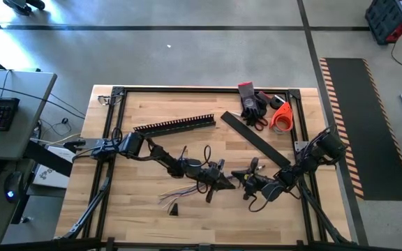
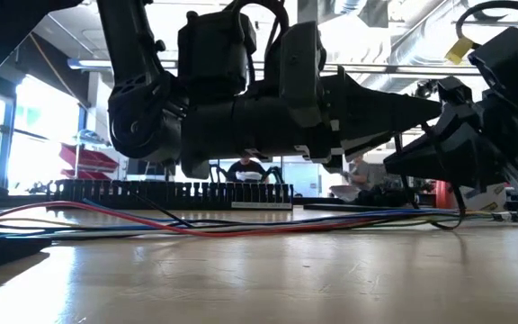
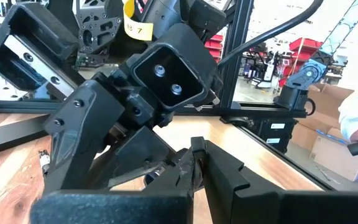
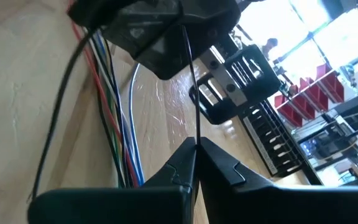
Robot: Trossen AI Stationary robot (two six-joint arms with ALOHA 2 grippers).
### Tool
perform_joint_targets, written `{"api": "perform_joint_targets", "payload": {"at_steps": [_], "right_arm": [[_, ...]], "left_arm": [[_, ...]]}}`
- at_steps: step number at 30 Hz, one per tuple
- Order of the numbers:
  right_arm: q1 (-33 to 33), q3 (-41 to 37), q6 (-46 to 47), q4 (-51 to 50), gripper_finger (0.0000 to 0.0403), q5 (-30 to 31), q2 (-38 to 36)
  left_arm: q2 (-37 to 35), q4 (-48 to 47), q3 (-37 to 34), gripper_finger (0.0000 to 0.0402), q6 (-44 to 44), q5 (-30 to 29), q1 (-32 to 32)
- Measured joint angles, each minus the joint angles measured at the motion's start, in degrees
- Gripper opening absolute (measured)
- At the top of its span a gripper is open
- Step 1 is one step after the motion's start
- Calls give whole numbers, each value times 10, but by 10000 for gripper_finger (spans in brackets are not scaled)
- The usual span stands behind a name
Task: Ziptie cables
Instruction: Wrap the colored cables together using a zip tie
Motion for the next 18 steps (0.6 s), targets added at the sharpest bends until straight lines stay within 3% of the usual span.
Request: {"api": "perform_joint_targets", "payload": {"at_steps": [18], "right_arm": [[26, 0, -30, 4, 0, 4, 0]], "left_arm": [[0, -9, 0, 0, 0, 0, 0]]}}
